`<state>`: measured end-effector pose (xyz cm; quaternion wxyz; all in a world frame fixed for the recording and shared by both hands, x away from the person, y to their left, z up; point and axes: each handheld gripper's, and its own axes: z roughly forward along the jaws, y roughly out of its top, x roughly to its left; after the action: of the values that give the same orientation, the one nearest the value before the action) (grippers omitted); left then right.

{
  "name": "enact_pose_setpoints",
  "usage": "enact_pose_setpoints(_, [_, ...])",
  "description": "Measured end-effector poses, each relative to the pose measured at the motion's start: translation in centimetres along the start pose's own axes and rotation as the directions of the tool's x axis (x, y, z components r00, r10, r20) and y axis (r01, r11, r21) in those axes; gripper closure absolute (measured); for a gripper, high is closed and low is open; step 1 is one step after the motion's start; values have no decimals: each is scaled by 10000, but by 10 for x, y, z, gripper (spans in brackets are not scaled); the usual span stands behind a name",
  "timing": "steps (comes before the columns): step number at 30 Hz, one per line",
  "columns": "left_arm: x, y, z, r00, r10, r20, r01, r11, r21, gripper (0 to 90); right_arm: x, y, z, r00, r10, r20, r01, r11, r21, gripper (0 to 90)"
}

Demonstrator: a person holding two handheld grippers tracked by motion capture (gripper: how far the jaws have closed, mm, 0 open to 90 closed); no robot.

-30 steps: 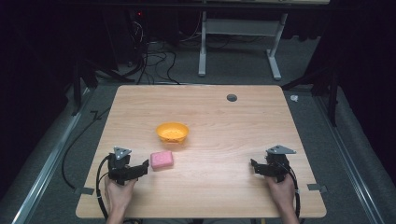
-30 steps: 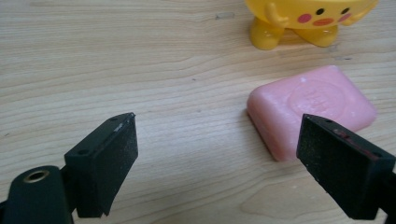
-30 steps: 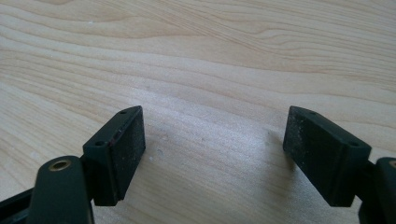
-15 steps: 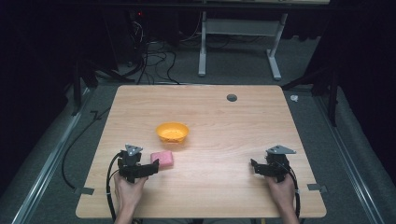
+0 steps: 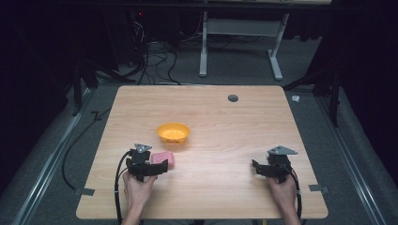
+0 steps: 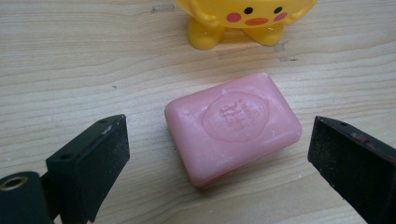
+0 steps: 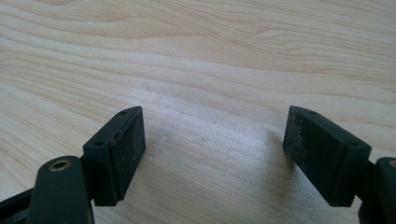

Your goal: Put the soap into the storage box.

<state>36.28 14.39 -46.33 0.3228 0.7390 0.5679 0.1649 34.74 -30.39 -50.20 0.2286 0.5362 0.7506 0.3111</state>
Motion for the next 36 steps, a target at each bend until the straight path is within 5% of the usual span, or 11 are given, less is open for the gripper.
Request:
enact_pose_setpoints(10, [-11,4,13,9993,-353,118,349,9987,370,53,0,0,0,10000,24,-15,-24,10000,-15,216])
enact_pose_setpoints(36, [-21,5,43,9953,-484,-843,587,9905,1245,48,0,0,0,10000,-5,2,5,10000,-6,215])
